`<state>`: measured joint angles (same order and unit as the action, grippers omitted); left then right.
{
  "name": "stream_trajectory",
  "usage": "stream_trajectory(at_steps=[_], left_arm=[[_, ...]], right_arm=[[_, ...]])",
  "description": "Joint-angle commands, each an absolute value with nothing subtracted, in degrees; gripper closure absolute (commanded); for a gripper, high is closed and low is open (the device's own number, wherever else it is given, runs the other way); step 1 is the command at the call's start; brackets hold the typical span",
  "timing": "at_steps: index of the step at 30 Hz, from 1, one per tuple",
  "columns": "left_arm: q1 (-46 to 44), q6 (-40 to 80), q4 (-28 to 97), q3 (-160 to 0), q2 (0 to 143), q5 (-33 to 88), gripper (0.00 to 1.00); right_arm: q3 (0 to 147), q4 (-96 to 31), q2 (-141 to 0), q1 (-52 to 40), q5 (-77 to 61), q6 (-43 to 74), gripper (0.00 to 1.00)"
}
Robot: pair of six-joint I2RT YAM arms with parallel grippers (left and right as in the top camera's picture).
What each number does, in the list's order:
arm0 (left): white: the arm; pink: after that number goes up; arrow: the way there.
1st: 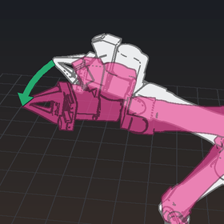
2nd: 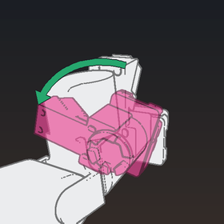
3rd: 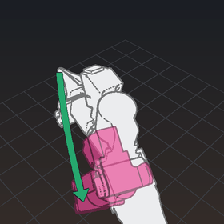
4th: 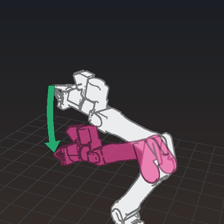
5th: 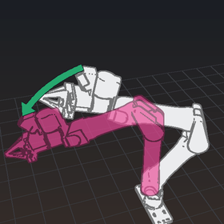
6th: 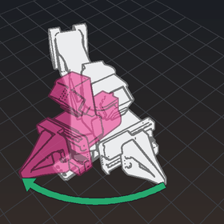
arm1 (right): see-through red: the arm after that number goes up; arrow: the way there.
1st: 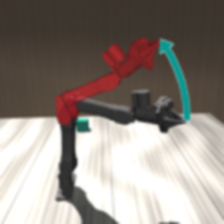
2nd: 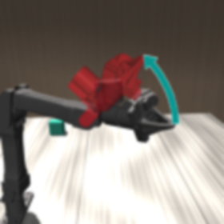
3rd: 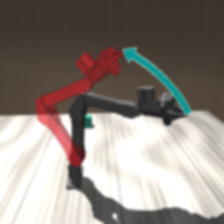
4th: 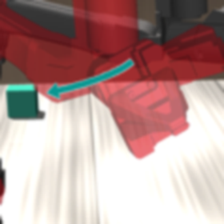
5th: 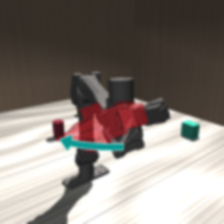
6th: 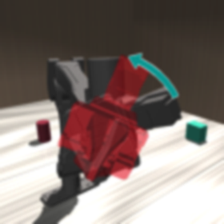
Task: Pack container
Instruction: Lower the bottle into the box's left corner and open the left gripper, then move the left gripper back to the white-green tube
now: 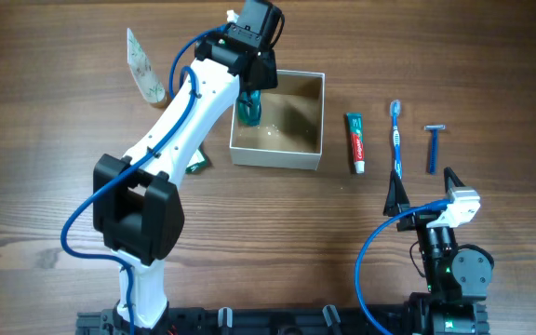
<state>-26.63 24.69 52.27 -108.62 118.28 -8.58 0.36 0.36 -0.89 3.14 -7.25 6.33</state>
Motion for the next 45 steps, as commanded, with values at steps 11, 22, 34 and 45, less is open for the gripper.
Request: stream_trajectory(at_steps=[11,22,34,45], left_arm=[[-20.2,17.3,53.5,-112.2,101.7,-19.5,0.41],[-4.1,14.3,60.4,-112.1,102.5,-12.1,0.41],[3.5,2.9,59.9,-112.1,111.2,-3.8,0.43],[3.5,1.7,55.8,-112.1,116.9,-1.1,0.45]], right_arm=[[0.3,0.5,-0.7,2.9,-7.3,6.1,0.00],[0.3,0.5,-0.7,2.9,-7.3,6.1,0.00],[0.3,0.5,-0.7,2.9,-7.3,6.2,0.00],[0.3,0.5,-0.8,2.9,-7.3,6.2,0.00]])
